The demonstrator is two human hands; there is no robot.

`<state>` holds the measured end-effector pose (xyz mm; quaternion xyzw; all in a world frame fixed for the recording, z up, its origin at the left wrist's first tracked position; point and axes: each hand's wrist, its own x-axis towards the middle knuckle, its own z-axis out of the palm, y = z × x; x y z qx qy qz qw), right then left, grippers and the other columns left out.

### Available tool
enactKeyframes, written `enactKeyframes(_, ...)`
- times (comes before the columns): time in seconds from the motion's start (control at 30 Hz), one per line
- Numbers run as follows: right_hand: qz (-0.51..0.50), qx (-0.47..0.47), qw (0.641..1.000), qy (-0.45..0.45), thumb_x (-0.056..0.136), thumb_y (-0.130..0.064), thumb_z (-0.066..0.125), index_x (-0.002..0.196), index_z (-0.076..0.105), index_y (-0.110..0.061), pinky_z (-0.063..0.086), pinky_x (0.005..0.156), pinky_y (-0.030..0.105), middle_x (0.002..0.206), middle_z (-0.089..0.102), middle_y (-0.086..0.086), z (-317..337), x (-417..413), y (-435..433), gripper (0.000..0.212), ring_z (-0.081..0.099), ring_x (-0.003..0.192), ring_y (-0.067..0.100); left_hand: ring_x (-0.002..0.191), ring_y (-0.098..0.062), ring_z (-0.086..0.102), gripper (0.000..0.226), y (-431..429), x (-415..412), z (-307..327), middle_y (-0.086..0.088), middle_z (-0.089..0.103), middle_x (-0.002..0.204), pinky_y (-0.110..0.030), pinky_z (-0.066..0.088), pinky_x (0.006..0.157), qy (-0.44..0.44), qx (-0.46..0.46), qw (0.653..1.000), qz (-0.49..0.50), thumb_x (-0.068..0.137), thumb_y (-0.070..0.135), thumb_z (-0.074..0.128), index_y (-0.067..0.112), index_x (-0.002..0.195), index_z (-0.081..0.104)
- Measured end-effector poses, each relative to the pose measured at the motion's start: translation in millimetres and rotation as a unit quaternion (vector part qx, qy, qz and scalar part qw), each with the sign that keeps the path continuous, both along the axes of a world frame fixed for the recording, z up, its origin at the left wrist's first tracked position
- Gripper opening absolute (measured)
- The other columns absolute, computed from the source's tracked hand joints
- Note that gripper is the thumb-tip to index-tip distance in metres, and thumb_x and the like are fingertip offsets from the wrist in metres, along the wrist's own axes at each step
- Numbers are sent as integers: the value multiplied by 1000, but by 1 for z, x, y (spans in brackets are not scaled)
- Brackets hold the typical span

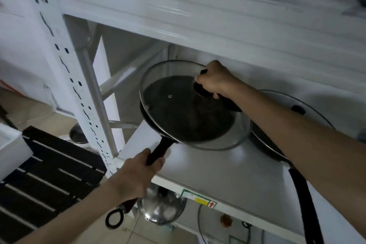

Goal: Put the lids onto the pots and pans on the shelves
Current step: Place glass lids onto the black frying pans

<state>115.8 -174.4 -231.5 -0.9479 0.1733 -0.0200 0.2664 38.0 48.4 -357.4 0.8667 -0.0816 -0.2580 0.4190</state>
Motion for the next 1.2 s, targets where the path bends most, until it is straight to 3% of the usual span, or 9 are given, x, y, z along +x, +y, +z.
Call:
enactKeyframes(0.13,-47,1,999,11,96,-19,53,123,50,-1,45,72,32,116,59,15,-28,39,-1,33,62,96,31,49,-17,53,23,-3,0,0,-6,58,69,-28,48,50,15,14,1000,17,92,47,50,34,76,39)
enactKeyframes(0.37,-79,-39,996,29,91,-24,59,130,49,-4,50,93,39,129,58,19,-62,64,1,45,59,115,36,62,-13,48,26,-3,0,-14,7,50,69,-23,41,60,-78,22,997,-5,92,47,47,21,94,43)
enactKeyframes(0.5,-65,-51,996,29,92,-23,60,130,50,-3,47,94,36,133,56,19,-66,75,8,44,56,121,35,52,-2,41,25,-4,-2,-17,7,48,65,-13,33,47,-92,35,995,-7,93,46,46,21,91,44)
enactKeyframes(0.6,-49,-78,995,24,92,-25,61,130,51,-3,47,93,35,134,56,19,-68,83,11,45,56,121,35,42,-4,46,23,-5,-4,-11,3,54,62,-14,33,38,-37,18,999,7,94,45,47,28,80,42)
enactKeyframes(0.83,-34,-114,992,31,92,-27,58,122,56,-2,47,79,33,122,64,19,-74,88,9,39,63,109,36,52,-1,40,24,-5,-2,-20,6,47,63,-11,32,47,-107,35,994,-8,93,45,46,22,92,42)
enactKeyframes(0.97,-54,-153,986,34,97,-49,41,134,48,-5,43,89,38,129,59,21,-67,68,13,58,58,115,37,53,-3,42,28,-4,-2,-21,8,48,65,-15,36,49,-99,34,994,-2,93,47,46,19,96,44)
enactKeyframes(1.03,-67,-251,966,-6,97,-50,39,145,33,-6,34,103,45,139,46,26,-60,41,25,66,45,127,41,54,-8,47,33,-4,-2,-17,5,50,67,-21,43,52,-57,36,998,6,91,50,46,19,102,48)
enactKeyframes(1.1,-37,-284,954,-86,96,-40,46,143,35,-6,31,106,47,136,46,25,-60,-1,46,59,43,126,39,53,-16,54,26,-5,-3,-10,-1,55,68,-28,50,55,16,27,999,28,89,54,48,29,97,49)
enactKeyframes(1.2,79,-163,938,-296,86,-12,51,106,62,-9,45,86,39,101,65,10,-79,-86,81,23,60,92,23,50,-22,55,18,-3,-4,-7,-6,54,62,-29,48,52,70,-6,997,44,89,49,53,32,86,52)
